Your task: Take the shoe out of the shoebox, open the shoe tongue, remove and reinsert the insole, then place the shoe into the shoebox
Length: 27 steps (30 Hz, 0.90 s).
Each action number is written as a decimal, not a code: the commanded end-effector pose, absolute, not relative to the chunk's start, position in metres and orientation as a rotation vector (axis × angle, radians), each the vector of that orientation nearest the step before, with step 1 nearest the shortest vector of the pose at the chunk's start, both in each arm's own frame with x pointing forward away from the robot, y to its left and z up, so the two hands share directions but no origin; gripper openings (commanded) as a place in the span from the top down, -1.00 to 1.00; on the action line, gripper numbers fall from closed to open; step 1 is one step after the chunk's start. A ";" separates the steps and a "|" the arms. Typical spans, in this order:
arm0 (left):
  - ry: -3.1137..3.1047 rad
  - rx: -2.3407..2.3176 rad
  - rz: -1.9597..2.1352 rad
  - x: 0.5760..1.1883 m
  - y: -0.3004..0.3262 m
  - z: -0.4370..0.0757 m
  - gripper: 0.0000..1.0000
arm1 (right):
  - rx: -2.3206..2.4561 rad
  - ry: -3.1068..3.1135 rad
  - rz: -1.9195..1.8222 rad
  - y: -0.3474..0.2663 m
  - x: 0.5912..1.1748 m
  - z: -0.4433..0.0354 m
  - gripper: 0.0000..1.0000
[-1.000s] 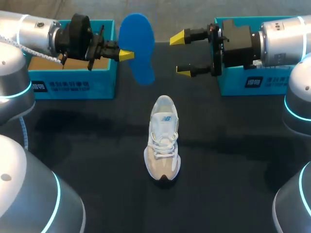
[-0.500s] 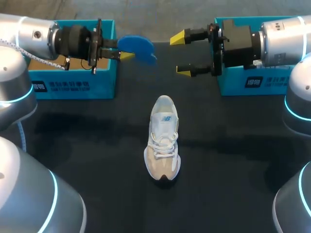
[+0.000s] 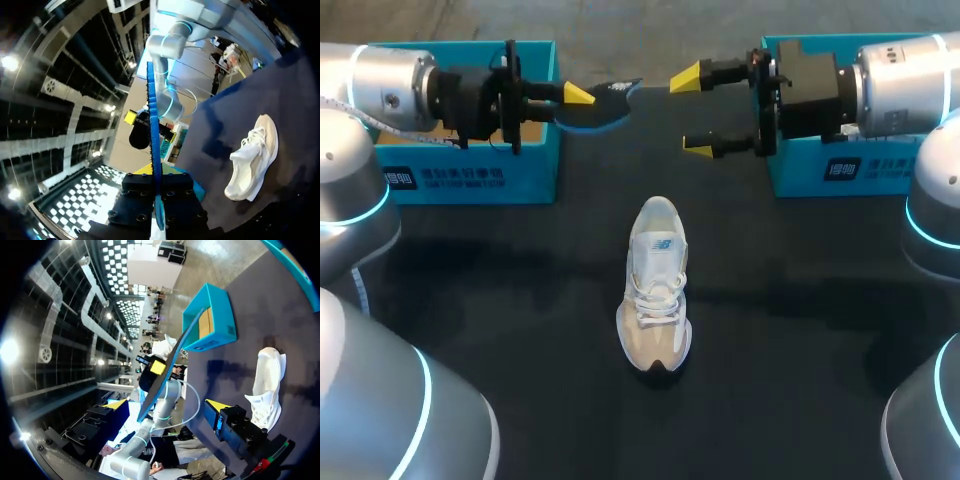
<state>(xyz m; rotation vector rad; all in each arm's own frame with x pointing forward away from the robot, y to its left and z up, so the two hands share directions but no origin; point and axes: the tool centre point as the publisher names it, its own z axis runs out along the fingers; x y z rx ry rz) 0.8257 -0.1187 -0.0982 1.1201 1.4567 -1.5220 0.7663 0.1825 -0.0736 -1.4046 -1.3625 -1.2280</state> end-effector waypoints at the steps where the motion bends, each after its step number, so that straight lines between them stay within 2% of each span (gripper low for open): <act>1: 1.258 1.201 -1.378 0.823 -0.120 -0.102 1.00 | -1.409 -1.362 -1.228 0.185 0.767 -0.074 -1.00; 27: 1.143 1.302 -1.139 0.826 -0.126 -0.105 1.00 | -1.413 -1.370 -1.219 0.199 0.772 -0.077 -1.00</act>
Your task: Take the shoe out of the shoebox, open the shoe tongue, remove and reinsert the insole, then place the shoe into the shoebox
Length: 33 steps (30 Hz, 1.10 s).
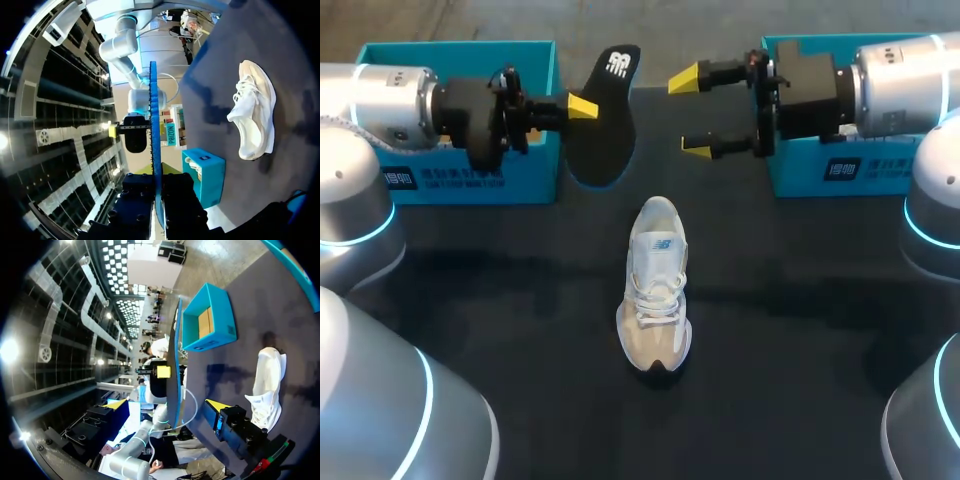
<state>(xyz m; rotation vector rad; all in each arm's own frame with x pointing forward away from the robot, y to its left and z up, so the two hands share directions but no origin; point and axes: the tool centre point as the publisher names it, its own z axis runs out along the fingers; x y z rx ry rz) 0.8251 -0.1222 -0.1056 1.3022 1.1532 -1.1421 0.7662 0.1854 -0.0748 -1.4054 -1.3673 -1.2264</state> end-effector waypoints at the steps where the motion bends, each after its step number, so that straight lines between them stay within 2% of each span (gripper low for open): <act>1: 1.131 1.315 -1.133 0.825 -0.128 -0.104 1.00 | -1.411 -1.370 -1.218 0.201 0.773 -0.077 -1.00; 15: 1.078 1.282 -1.145 0.824 -0.150 -0.096 1.00 | -1.352 -1.388 -1.188 0.228 0.778 -0.080 -1.00; 19: 1.064 1.271 -1.152 0.824 -0.156 -0.092 1.00 | -1.341 -1.391 -1.184 0.233 0.777 -0.080 -0.88; 24: 1.054 1.259 -1.161 0.823 -0.163 -0.090 1.00 | -1.335 -1.394 -1.178 0.236 0.776 -0.081 -0.53; 27: 1.050 1.258 -1.166 0.821 -0.164 -0.090 1.00 | -1.337 -1.392 -1.182 0.236 0.775 -0.081 -0.06; 33: 1.047 1.254 -1.169 0.820 -0.164 -0.089 1.00 | -1.338 -1.390 -1.176 0.235 0.774 -0.081 0.04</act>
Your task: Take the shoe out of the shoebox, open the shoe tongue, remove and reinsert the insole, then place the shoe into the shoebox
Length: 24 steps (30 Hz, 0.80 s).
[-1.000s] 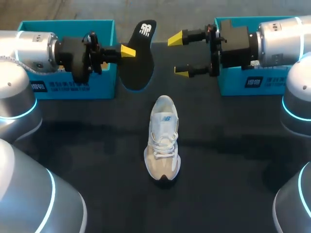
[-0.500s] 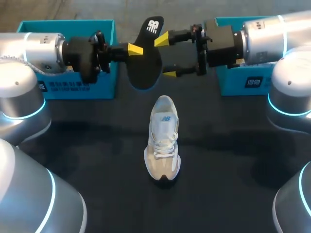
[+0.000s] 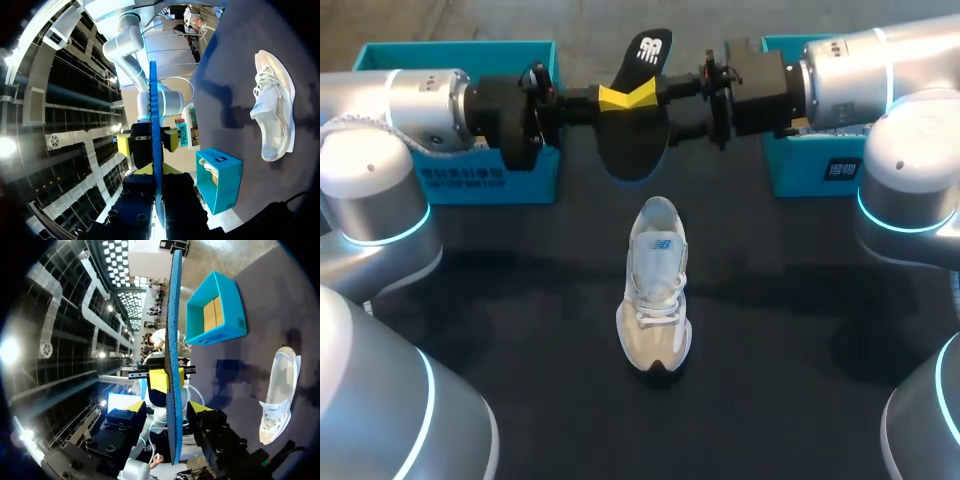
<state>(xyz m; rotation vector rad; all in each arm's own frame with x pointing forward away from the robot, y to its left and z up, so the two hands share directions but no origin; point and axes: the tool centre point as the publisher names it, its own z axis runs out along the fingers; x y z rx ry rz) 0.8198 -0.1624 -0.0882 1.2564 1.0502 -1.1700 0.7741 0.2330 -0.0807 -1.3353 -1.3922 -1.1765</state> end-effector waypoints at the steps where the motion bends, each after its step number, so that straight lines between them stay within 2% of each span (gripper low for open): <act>1: 1.047 1.252 -1.169 0.820 -0.164 -0.088 1.00 | -1.338 -1.390 -1.176 0.235 0.774 -0.082 0.07; 6: 1.043 1.246 -1.173 0.818 -0.164 -0.087 1.00 | -1.336 -1.388 -1.176 0.236 0.774 -0.081 0.16; 12: 1.037 1.241 -1.176 0.817 -0.165 -0.086 1.00 | -1.334 -1.386 -1.176 0.237 0.773 -0.082 0.50; 19: 1.041 1.240 -1.174 0.818 -0.164 -0.087 1.00 | -1.336 -1.384 -1.174 0.238 0.773 -0.083 0.61; 24: 1.041 1.240 -1.172 0.818 -0.162 -0.087 1.00 | -1.336 -1.384 -1.172 0.239 0.772 -0.083 1.00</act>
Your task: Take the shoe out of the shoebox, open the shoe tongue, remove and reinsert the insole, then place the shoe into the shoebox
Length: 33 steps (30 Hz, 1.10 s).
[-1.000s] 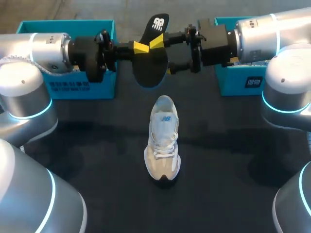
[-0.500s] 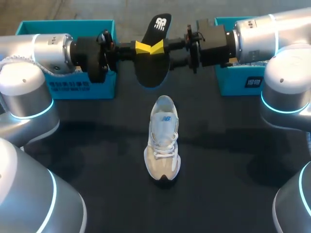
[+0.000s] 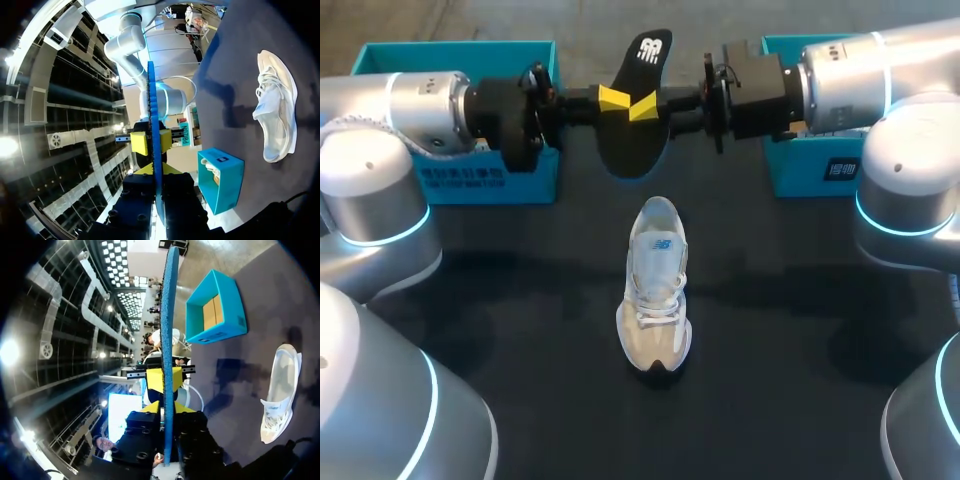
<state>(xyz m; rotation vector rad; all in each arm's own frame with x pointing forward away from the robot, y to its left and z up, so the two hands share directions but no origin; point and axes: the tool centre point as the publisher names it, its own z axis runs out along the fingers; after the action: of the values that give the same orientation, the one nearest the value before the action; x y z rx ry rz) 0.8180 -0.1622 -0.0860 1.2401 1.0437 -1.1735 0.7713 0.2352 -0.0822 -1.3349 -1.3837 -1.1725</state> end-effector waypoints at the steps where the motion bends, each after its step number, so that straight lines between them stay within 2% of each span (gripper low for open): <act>1: 1.040 1.240 -1.173 0.818 -0.162 -0.086 1.00 | -1.336 -1.384 -1.172 0.239 0.772 -0.083 1.00; 7: 1.035 1.237 -1.178 0.817 -0.162 -0.086 1.00 | -1.338 -1.386 -1.167 0.240 0.773 -0.084 1.00; 8: 1.033 1.240 -1.180 0.817 -0.161 -0.086 0.95 | -1.339 -1.387 -1.166 0.241 0.773 -0.084 1.00; 9: 1.035 1.246 -1.179 0.817 -0.161 -0.086 0.04 | -1.339 -1.388 -1.164 0.241 0.773 -0.084 1.00; 10: 1.037 1.248 -1.179 0.817 -0.160 -0.086 -1.00 | -1.340 -1.389 -1.164 0.241 0.773 -0.084 1.00; 22: 1.000 1.361 -1.217 0.814 -0.135 -0.098 -1.00 | -1.343 -1.436 -1.229 0.235 0.778 -0.082 1.00; 33: 0.885 1.625 -1.226 0.815 -0.082 -0.124 -1.00 | -1.196 -1.630 -1.358 0.236 0.785 -0.076 1.00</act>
<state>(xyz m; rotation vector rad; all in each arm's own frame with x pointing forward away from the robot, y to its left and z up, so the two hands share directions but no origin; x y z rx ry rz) 0.8048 -0.0988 -0.1233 1.5363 0.9344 -1.1658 0.7797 0.2318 -0.0794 -1.2111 -1.6094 -1.3643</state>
